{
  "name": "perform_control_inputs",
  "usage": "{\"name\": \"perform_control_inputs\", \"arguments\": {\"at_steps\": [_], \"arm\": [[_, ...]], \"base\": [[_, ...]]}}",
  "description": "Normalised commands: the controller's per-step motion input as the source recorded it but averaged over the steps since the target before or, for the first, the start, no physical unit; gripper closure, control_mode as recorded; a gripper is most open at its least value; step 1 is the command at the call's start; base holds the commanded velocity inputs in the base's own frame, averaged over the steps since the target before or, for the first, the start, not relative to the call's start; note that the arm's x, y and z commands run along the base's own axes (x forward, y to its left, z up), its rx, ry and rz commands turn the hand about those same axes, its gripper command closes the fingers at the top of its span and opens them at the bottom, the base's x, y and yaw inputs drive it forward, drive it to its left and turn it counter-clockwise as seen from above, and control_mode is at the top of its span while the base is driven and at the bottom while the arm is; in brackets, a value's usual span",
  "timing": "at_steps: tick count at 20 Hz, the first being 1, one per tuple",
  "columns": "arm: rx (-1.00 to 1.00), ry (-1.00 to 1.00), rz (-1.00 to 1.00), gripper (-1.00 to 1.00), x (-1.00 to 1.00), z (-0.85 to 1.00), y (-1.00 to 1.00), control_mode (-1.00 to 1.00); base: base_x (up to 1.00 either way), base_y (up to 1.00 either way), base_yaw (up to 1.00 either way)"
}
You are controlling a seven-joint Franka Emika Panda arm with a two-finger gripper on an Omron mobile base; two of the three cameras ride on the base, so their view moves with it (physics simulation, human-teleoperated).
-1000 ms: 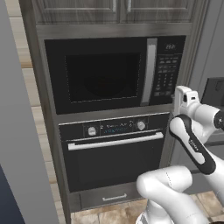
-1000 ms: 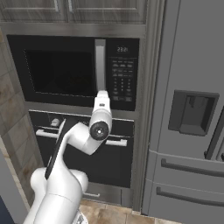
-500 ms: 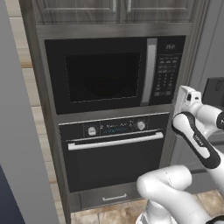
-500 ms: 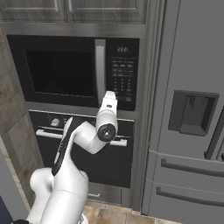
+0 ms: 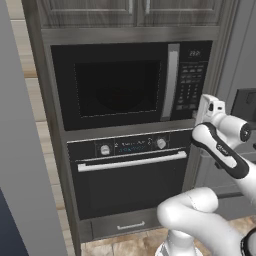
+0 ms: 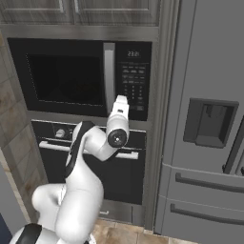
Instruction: Pick the tomato from the sink and place it in the bowl. Then pick the bowl and place it in the microwave. Then close the microwave door and press the start button.
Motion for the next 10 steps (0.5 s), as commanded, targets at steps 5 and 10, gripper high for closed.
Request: {"name": "perform_control_inputs", "arguments": {"at_steps": [5,10], "arm": [[0.00,-0.02,0.00,1.00,0.19,0.00,0.00,-1.00],[0.00,0.00,0.00,1.00,0.49,0.00,0.00,-1.00]], "base": [[0.00,0.00,0.00],[0.00,0.00,0.00]]}}
